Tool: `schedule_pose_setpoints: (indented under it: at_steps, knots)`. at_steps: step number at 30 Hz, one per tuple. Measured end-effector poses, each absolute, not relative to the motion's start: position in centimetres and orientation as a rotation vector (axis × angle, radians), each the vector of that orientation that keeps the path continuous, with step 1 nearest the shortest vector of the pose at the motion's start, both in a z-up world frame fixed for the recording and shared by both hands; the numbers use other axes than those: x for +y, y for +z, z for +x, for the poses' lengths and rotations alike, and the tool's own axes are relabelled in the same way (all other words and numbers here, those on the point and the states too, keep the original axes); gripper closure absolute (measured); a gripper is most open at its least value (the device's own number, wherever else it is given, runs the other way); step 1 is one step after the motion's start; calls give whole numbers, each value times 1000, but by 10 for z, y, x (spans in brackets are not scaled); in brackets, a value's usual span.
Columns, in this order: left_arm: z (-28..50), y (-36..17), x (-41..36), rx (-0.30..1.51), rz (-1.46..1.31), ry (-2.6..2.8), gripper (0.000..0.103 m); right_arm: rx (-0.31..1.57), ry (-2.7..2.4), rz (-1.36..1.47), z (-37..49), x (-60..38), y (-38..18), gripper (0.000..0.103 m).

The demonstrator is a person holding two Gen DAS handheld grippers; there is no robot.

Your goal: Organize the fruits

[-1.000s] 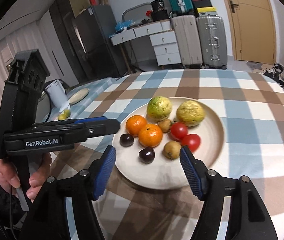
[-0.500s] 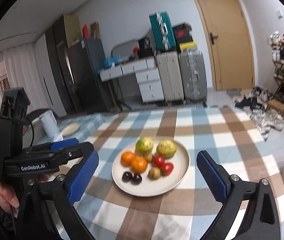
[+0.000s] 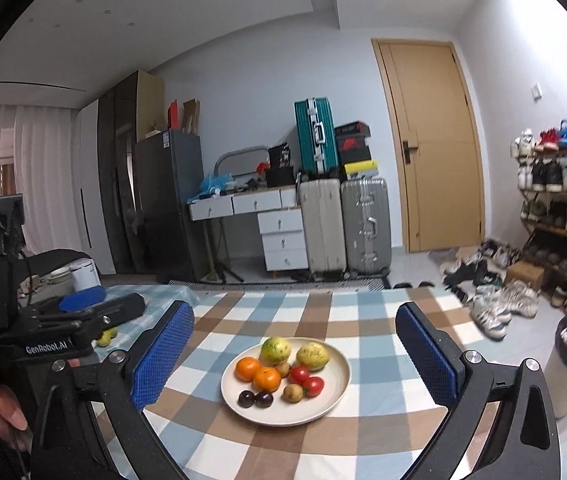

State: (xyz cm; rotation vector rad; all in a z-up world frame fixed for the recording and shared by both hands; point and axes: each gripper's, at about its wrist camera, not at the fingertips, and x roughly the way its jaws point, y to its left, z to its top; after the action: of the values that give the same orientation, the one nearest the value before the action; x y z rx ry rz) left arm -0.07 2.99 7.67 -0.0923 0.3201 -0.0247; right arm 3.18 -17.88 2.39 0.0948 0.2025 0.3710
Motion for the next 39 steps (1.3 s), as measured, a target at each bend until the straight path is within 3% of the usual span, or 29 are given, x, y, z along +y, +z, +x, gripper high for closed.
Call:
schedule_pose_setpoints:
  at_steps: [8, 17, 39]
  knots:
    - [-37, 76, 49, 203, -75, 51, 1, 122, 342, 97, 6, -188, 29, 0]
    - [-51, 55, 65, 208, -83, 95, 1, 116, 310, 64, -8, -190, 21, 0]
    - [13, -43, 57, 325, -28, 178, 1, 204, 265, -40, 26, -190, -57, 0]
